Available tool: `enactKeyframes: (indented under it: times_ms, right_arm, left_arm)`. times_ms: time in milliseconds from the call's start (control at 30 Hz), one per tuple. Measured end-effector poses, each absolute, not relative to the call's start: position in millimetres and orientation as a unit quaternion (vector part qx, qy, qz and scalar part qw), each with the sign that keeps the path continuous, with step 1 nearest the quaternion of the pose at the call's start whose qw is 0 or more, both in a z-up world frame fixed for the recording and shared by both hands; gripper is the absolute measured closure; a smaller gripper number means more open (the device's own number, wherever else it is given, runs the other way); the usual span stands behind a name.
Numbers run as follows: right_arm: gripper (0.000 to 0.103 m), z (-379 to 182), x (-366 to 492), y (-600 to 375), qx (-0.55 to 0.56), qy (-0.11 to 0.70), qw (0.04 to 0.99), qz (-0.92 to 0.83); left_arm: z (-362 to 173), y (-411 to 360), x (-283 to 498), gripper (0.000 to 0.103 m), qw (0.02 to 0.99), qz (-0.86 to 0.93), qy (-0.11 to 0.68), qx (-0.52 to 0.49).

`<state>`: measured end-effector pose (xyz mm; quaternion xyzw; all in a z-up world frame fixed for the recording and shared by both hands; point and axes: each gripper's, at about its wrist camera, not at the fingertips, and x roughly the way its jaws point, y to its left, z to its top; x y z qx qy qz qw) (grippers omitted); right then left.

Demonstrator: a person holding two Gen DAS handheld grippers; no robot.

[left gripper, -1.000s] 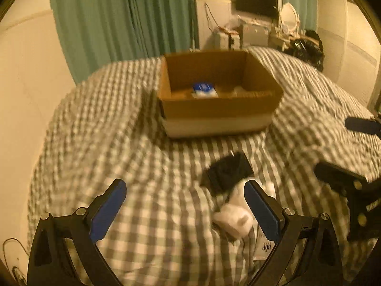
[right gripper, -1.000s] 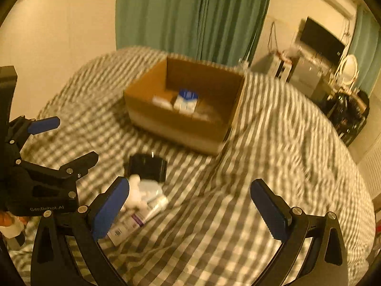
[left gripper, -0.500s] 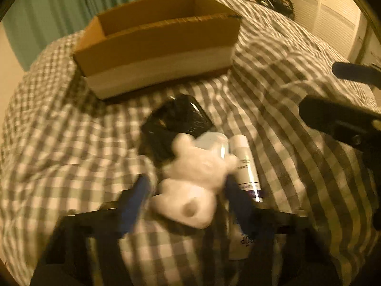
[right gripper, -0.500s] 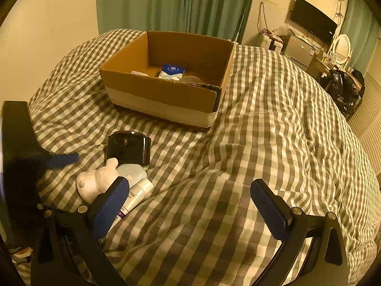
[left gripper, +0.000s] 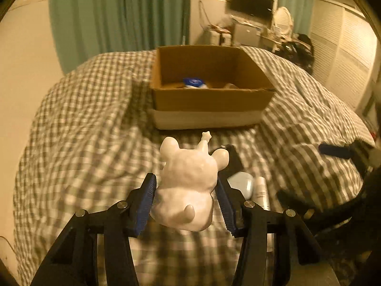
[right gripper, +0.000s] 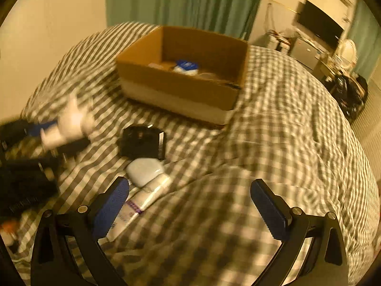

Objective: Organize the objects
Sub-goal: 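Grasp the white tube with the right tool while the left carries the bear toward the box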

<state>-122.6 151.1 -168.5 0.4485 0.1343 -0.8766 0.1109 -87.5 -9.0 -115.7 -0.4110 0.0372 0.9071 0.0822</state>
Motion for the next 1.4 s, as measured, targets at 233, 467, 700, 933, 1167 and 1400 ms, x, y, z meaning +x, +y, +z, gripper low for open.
enactKeyframes:
  times_ms: [233, 467, 700, 933, 1167, 1400]
  right_arm:
    - [0.017, -212.9, -137.2, 121.7, 0.516, 0.154, 0.145, -0.830]
    - [0.042, -238.4, -146.0, 110.5, 0.549, 0.168, 0.162, -0.802]
    - [0.066, -227.7, -128.7, 108.4, 0.523, 0.173, 0.184, -0.814]
    - [0.074, -204.3, -113.0, 119.1, 0.484, 0.157, 0.186, -0.841]
    - [0.077, -169.3, -106.0, 134.2, 0.439, 0.107, 0.193, -0.871]
    - [0.080, -139.6, -101.3, 134.9, 0.397, 0.092, 0.198, -0.891]
  left_arm:
    - [-127.3, -23.4, -94.7, 0.051, 0.064, 0.901, 0.036, -0.428]
    - [-134.5, -20.8, -94.9, 0.051, 0.073, 0.896, 0.033, -0.437]
    - [-133.4, -22.0, -89.9, 0.051, 0.074, 0.898, 0.030, -0.434]
    - [-128.4, -24.4, -80.7, 0.051, 0.070, 0.901, 0.028, -0.427]
    - [-119.9, -25.6, -71.3, 0.051, 0.066, 0.905, 0.026, -0.420]
    - [-98.1, -21.1, -71.2, 0.051, 0.074, 0.911, 0.020, -0.405]
